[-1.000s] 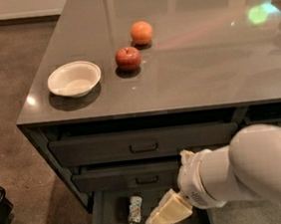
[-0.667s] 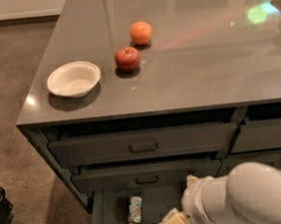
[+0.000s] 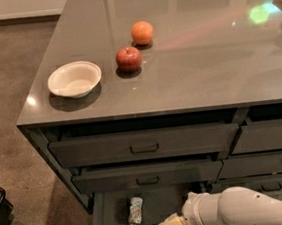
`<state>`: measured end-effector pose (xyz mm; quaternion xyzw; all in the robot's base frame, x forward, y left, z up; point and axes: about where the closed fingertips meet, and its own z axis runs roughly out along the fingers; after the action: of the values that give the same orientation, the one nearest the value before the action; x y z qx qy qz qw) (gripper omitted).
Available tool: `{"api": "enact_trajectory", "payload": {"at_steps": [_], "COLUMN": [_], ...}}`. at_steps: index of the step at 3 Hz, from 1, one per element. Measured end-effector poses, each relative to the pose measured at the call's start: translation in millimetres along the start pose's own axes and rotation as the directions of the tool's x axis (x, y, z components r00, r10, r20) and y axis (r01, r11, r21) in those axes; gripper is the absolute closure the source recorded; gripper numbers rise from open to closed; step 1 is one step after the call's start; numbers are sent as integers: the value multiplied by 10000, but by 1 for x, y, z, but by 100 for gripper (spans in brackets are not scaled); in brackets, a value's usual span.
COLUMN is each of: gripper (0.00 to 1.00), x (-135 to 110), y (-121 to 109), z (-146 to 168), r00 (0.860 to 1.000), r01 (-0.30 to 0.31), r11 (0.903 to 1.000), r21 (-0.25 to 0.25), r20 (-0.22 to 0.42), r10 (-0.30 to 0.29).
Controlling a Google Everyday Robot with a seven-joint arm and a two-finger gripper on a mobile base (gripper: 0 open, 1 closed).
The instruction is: Pick 7up can from bottom drawer and place on counter
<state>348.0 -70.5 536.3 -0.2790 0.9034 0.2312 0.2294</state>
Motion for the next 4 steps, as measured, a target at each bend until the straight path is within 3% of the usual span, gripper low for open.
{"api": "enact_trajectory", "payload": {"at_steps": [1, 2, 3, 4], "gripper": [0, 0, 0, 0], "x": [10, 8, 9, 6], "y": [0, -2, -22, -44], "z": [22, 21, 21, 46], "r00": [9988, 9984, 9979, 9879], "r01": [-467, -489, 61, 1372], "r11": [9984, 9979, 9957, 9664], "r21": [-334, -424, -919, -2174], "r20": [155, 245, 640, 1012], "r10": [472, 500, -2, -1175]}}
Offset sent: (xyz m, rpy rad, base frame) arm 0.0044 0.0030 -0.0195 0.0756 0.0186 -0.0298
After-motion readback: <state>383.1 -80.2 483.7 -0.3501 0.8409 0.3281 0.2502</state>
